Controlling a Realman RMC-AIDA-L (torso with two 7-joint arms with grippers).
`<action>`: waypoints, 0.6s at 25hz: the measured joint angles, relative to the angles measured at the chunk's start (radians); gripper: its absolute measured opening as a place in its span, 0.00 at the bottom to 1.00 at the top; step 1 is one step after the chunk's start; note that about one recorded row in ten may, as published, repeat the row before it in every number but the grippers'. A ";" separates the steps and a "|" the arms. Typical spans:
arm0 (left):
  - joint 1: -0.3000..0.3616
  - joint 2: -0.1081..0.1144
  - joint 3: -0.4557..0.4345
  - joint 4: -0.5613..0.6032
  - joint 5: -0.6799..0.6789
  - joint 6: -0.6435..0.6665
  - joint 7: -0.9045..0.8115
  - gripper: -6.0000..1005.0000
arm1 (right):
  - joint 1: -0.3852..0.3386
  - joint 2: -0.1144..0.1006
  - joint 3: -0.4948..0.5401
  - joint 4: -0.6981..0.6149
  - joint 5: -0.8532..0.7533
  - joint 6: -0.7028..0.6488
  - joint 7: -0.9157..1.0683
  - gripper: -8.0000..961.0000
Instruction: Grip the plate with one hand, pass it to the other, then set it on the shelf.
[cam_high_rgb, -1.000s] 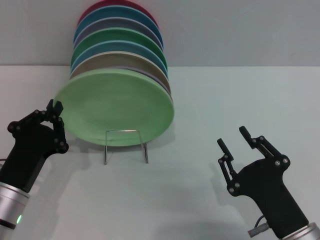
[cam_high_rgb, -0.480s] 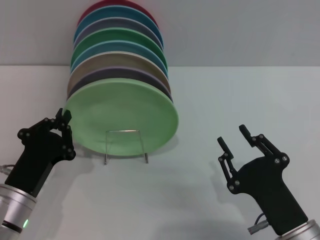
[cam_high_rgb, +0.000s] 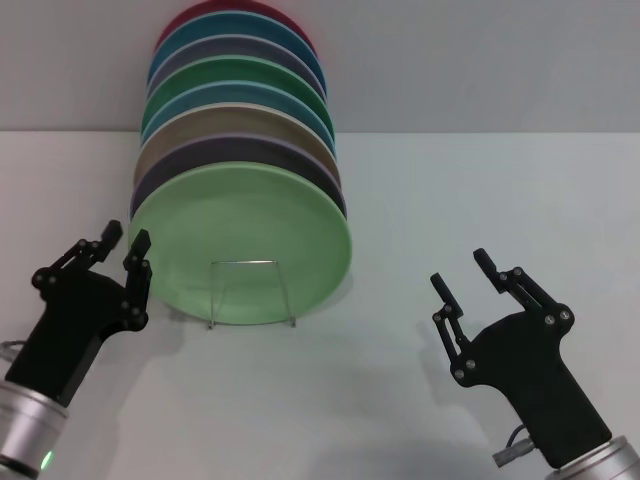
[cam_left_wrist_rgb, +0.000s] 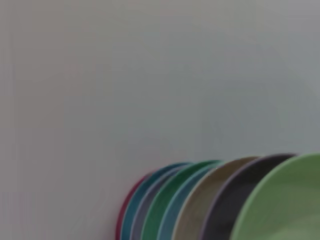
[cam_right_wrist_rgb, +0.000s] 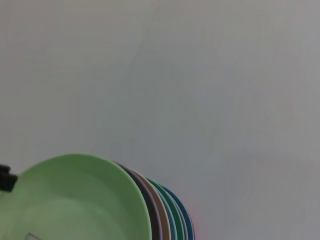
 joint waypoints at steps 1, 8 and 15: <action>0.000 0.000 0.000 0.000 0.000 0.000 0.000 0.17 | 0.000 0.000 0.004 -0.004 0.000 0.001 0.002 0.43; 0.101 0.007 0.048 0.000 0.000 0.221 -0.006 0.30 | 0.008 0.002 0.109 -0.060 0.000 0.003 0.112 0.43; 0.127 0.005 0.042 0.000 -0.009 0.257 -0.033 0.54 | 0.027 0.003 0.221 -0.158 0.000 0.004 0.264 0.43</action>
